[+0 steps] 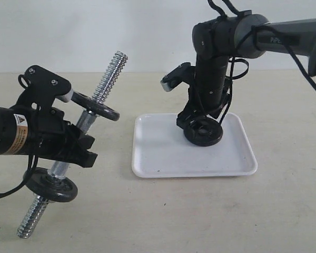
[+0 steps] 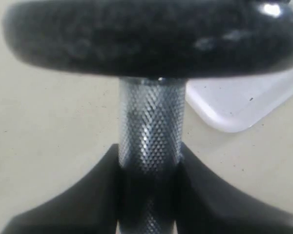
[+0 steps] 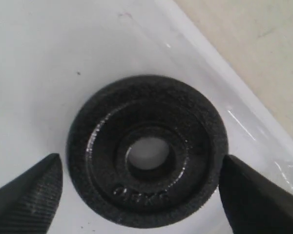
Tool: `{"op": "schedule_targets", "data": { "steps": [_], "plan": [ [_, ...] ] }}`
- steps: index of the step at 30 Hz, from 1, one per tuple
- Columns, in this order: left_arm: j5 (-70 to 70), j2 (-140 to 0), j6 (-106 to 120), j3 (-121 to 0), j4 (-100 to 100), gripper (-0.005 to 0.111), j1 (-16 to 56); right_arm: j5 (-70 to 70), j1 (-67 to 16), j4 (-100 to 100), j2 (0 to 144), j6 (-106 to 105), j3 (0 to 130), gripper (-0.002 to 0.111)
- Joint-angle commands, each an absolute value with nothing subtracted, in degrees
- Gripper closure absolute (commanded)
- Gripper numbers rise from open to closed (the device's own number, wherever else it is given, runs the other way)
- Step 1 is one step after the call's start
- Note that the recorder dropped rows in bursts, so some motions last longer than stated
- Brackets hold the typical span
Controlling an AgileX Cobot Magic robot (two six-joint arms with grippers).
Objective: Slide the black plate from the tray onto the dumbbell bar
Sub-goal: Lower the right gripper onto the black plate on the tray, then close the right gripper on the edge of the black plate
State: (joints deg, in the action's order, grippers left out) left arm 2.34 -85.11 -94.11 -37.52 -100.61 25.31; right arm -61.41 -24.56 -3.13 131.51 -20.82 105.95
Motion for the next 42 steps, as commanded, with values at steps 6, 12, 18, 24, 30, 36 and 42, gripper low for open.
{"op": "schedule_targets", "data": {
  "steps": [6,12,18,24,30,36,42],
  "plan": [
    [1.86,-81.76,-93.96,-39.65,-99.95,0.102,25.34,-61.44,-22.31,1.11,131.51,-24.47,107.54,0.036],
    [1.97,-81.76,-93.77,-39.65,-99.95,0.102,25.34,-60.88,-20.56,3.3,131.51,-25.81,107.54,0.036],
    [2.1,-81.76,-93.76,-39.65,-99.95,0.102,25.34,-58.3,-20.58,5.56,131.51,-25.99,107.54,0.036],
    [2.08,-81.76,-93.33,-39.65,-99.95,0.102,25.34,-58.3,-20.58,5.62,131.51,-25.76,107.54,0.036],
    [2.32,-81.76,-93.34,-39.65,-99.95,0.102,25.34,-58.86,-20.58,5.5,131.51,-23.55,107.54,0.036],
    [2.97,-81.76,-93.34,-39.65,-99.95,0.102,25.34,-60.66,-20.58,5.5,131.51,-21.17,107.54,0.036],
    [3.11,-81.76,-93.34,-39.65,-99.95,0.102,25.34,-61.43,-20.58,5.5,131.51,-21.53,107.54,0.021]
  ]
}}
